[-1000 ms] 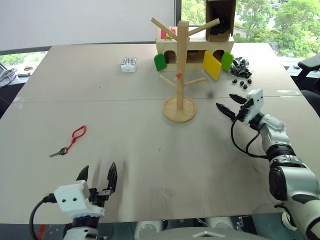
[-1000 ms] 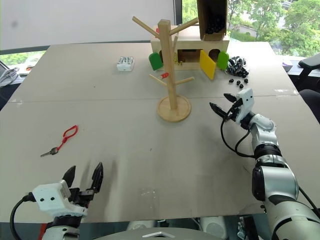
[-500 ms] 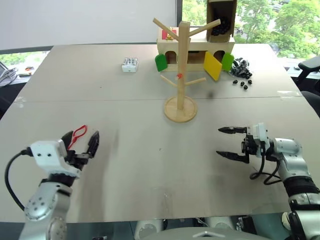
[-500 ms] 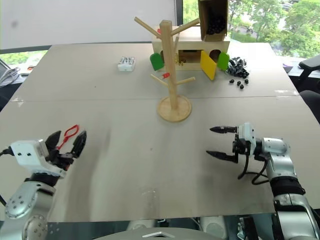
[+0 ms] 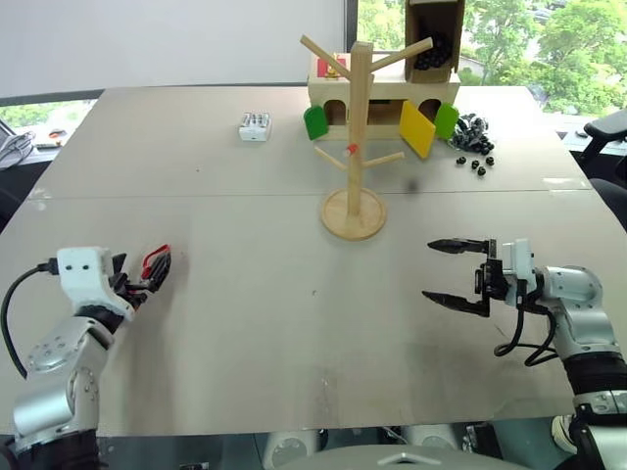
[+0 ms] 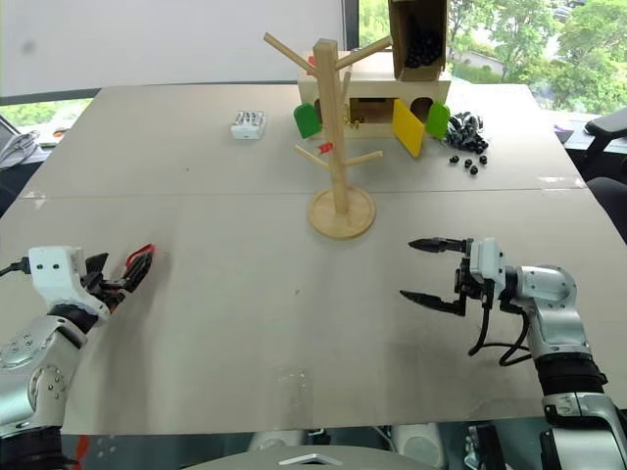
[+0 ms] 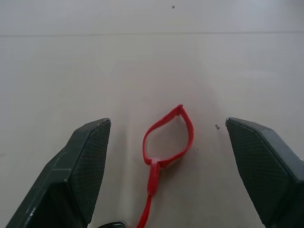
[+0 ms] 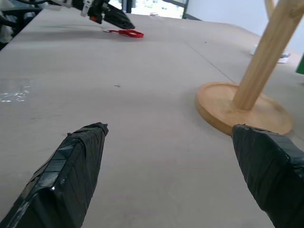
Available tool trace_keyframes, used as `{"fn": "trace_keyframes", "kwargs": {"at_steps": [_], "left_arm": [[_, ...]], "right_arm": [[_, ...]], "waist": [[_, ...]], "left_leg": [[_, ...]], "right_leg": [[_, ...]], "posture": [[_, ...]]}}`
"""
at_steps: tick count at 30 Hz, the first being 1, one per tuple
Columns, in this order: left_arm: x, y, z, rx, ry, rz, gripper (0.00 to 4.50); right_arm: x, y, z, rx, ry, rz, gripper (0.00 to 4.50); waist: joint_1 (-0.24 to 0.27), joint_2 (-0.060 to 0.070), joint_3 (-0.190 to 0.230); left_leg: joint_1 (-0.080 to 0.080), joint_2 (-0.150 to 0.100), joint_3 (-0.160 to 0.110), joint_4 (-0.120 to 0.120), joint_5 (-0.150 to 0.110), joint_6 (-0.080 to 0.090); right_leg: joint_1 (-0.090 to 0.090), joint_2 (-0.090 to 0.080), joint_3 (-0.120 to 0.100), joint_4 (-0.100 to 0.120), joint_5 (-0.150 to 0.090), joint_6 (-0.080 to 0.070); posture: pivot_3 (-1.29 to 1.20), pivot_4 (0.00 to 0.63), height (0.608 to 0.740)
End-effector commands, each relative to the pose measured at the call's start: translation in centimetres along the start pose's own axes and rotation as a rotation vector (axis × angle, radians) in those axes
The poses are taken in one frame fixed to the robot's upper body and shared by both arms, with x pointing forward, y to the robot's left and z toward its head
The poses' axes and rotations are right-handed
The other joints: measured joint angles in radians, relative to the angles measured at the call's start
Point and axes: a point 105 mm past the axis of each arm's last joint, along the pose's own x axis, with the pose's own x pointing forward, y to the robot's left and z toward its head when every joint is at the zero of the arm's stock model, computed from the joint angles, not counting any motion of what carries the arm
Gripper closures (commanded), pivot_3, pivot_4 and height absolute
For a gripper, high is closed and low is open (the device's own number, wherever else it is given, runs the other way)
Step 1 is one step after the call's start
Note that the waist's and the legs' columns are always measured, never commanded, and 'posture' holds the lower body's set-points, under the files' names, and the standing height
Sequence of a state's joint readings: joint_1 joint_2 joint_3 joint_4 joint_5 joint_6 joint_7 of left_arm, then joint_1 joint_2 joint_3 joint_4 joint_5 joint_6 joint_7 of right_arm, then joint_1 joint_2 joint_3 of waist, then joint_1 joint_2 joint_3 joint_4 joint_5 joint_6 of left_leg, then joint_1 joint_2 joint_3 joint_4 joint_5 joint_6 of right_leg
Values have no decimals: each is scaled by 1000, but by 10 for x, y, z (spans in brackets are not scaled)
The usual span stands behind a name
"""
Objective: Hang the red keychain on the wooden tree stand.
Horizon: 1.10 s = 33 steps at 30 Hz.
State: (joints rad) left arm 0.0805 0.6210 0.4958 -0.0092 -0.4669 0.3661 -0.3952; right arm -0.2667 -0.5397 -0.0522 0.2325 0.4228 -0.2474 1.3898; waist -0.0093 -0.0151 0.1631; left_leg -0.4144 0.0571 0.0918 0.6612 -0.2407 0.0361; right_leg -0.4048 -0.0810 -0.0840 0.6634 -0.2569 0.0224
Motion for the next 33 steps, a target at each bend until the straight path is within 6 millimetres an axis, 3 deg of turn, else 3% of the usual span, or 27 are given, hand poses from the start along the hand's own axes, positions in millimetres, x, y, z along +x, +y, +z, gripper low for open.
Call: {"fn": "trace_keyframes", "kwargs": {"at_steps": [1, 14, 17, 23, 30, 33], "left_arm": [[-2, 2, -2, 36, 37, -10, 512], [-16, 7, -17, 34, 91, 22, 512], [-17, 8, -19, 24, 92, 29, 1346], [-17, 8, -18, 24, 84, 32, 4291], [-16, 10, -17, 35, 80, 38, 4412], [-11, -10, -2, 29, 2, -14, 4412]], "right_arm": [[-3, -4, 12, -57, -20, -32, 0], [3, -10, 17, -55, -40, -40, 0], [3, -12, 17, -51, -43, -35, 0], [3, -13, 16, -52, -44, -34, 0], [1, -12, 17, -47, -44, -36, 0], [-7, -13, 21, -31, -41, -48, 0]], "waist": [[0, 0, 0], [-3, 0, 0], [-2, 0, 0], [-2, 0, 0], [-1, 0, 0], [0, 0, 0]], "left_leg": [[0, 0, 0, 0, 0, 0], [1, 0, 0, 0, -1, 1], [0, 0, 0, 0, -2, 3], [1, 0, 0, 0, -2, 3], [0, 0, 0, 0, -2, 3], [0, 0, 0, 0, -2, 3]], "right_leg": [[0, 0, 0, 0, 0, 0], [0, -1, 1, 0, 0, 0], [0, -1, 0, 0, 0, 0], [0, -1, 0, 0, 0, 0], [0, -2, 0, 0, 0, 0], [0, -2, 0, 0, 0, 0]], "posture": [[0, 150, 740], [0, 150, 740], [0, 150, 740], [0, 150, 740], [0, 150, 740], [0, 150, 740]]}}
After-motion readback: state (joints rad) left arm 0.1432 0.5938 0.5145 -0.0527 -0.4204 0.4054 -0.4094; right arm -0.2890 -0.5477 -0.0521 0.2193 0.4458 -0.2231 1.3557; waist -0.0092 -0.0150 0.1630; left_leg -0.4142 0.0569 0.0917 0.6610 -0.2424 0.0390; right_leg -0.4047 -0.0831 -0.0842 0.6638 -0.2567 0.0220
